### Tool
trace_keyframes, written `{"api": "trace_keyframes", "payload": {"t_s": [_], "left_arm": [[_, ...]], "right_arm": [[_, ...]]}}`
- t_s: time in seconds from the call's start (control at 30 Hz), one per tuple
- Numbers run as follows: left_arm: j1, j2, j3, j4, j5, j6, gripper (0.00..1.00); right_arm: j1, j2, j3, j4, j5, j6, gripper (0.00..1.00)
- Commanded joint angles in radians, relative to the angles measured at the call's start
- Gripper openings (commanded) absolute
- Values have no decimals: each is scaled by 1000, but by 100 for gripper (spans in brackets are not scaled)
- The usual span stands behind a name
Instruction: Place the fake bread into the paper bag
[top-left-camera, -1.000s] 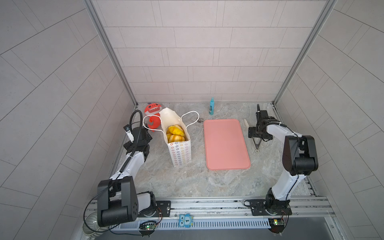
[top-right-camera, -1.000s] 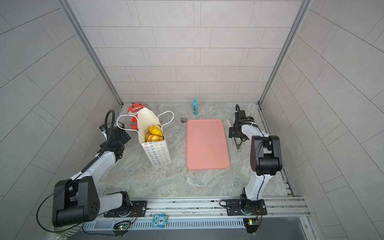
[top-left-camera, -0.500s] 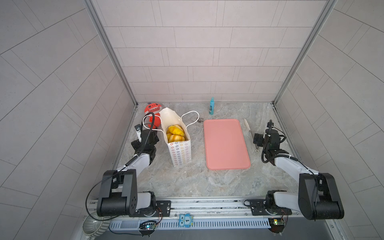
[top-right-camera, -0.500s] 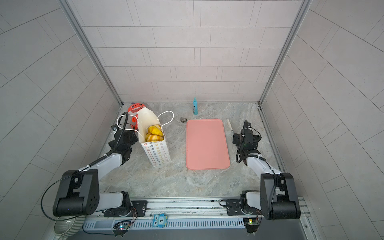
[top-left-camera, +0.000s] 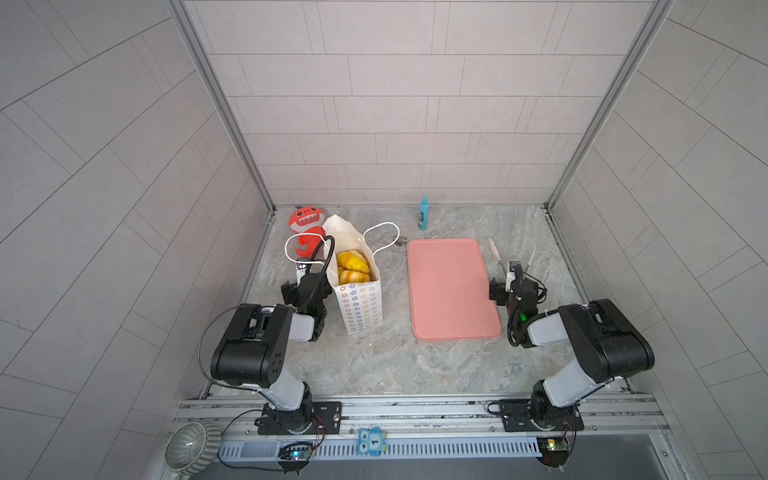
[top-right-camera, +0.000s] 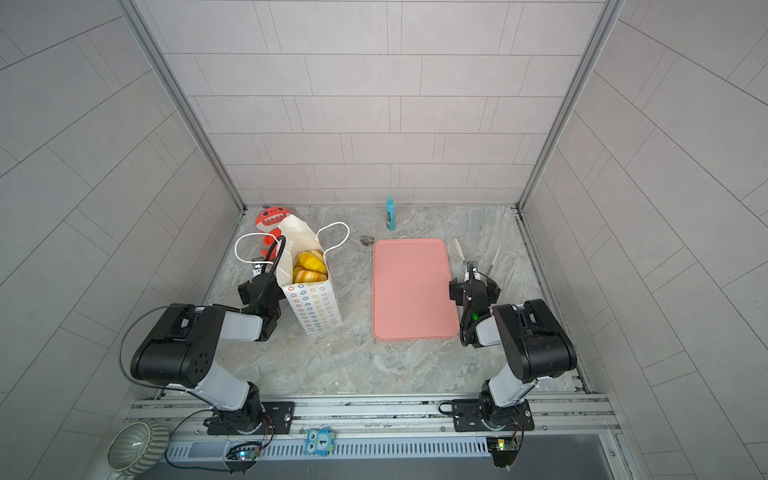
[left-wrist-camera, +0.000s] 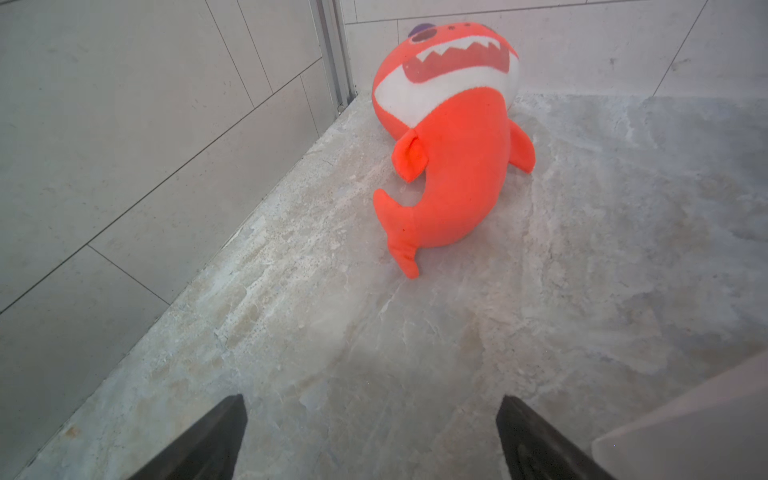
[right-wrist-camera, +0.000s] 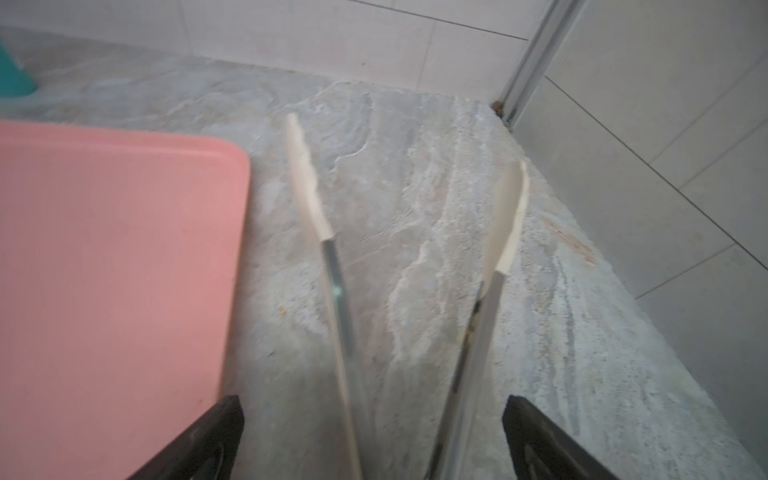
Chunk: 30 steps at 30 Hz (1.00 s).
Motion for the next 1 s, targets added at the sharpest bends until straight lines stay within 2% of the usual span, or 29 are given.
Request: {"api": "trace_keyframes", "payload": {"t_s": [0.0,0.13,0.47,0.97], "left_arm": [[-5,-3,28,61,-30,14,100],[-2,12,30,72,-26,12,100],[-2,6,23,86,-26,19,100],[-2,12,29,82,-26,21,100]], "right_arm": [[12,5,12,162,86,-75,99],[-40,-18,78,-12,37,-15,99],[-43,-17,58,35,34,-17,99],[-54,-20,70,8,9,-9,99]]}}
